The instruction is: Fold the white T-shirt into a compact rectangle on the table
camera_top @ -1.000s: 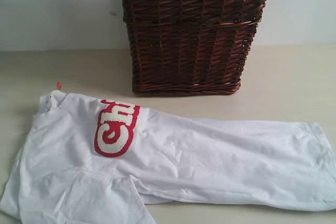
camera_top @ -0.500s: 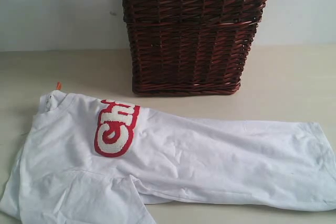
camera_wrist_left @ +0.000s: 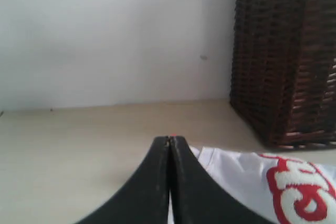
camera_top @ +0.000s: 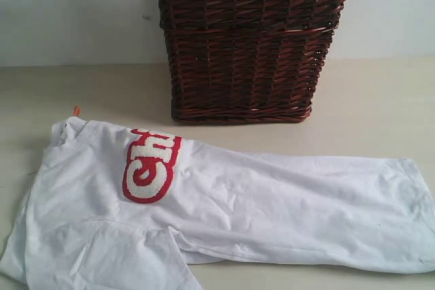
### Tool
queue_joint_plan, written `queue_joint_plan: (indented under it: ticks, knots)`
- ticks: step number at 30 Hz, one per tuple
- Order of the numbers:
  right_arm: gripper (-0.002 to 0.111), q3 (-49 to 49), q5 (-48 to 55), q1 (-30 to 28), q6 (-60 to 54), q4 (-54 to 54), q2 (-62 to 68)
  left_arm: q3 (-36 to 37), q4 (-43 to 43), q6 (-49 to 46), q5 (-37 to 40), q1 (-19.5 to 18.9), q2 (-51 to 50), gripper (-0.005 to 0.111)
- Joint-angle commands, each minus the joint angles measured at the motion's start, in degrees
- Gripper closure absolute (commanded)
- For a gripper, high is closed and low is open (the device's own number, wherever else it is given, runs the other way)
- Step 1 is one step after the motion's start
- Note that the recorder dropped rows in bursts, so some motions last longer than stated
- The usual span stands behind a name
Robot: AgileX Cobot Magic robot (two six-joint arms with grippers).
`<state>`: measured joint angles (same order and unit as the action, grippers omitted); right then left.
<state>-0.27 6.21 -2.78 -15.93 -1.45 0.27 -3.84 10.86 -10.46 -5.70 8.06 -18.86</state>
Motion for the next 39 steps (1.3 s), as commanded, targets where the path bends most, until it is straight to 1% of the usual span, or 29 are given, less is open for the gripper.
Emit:
queue_joint_plan:
  ticks: [1, 3, 6, 13, 19, 21, 23, 27, 29, 32, 33, 36, 39]
  knots:
    - [0.079, 0.27, -0.27, -0.21, 0.18, 0.15, -0.27, 3.84, 0.57, 0.02, -1.98, -3.57, 7.95, 0.107]
    - [0.079, 0.27, -0.27, -0.21, 0.18, 0.15, -0.27, 3.84, 0.29, -1.36, 1.24, -4.46, 10.72, 0.107]
    - [0.079, 0.27, -0.27, -0.21, 0.18, 0.15, -0.27, 3.84, 0.29, -4.11, 1.24, -4.46, 10.85, 0.107]
    - [0.079, 0.27, -0.27, -0.21, 0.18, 0.15, -0.27, 3.84, 0.29, -4.12, 0.85, -4.16, 11.24, 0.107]
    - [0.079, 0.27, -0.27, -0.21, 0.18, 0.15, -0.27, 3.84, 0.29, -4.75, -1.68, -2.91, 7.32, 0.107]
    - [0.079, 0.27, -0.27, -0.21, 0.18, 0.15, -0.27, 3.76, 0.29, -6.26, -1.68, -2.78, 2.78, 0.107]
    - [0.079, 0.27, -0.27, -0.21, 0.18, 0.15, -0.27, 1.79, 0.29, -6.53, -1.14, -2.78, -3.52, 0.107]
    - [0.079, 0.27, -0.27, -0.21, 0.18, 0.15, -0.27, -6.23, 0.29, -6.53, 2.85, -2.78, -18.77, 0.107]
    - [0.079, 0.27, -0.27, -0.21, 0.18, 0.15, -0.27, -10.58, 0.29, -6.53, 7.99, -2.78, -23.66, 0.107]
    - [0.079, 0.27, -0.27, -0.21, 0.18, 0.15, -0.27, -17.15, 0.29, -6.53, 16.53, -1.8, -28.29, 0.107]
    - [0.079, 0.27, -0.27, -0.21, 0.18, 0.15, -0.27, -18.74, 0.76, -6.53, 18.33, -1.24, -29.39, 0.107]
    - [0.079, 0.27, -0.27, -0.21, 0.18, 0.15, -0.27, -21.83, 3.76, -6.43, 21.39, 0.26, -31.85, 0.107]
    - [0.079, 0.27, -0.27, -0.21, 0.18, 0.15, -0.27, -22.35, 5.18, -7.35, 22.57, 1.98, -34.45, 0.107]
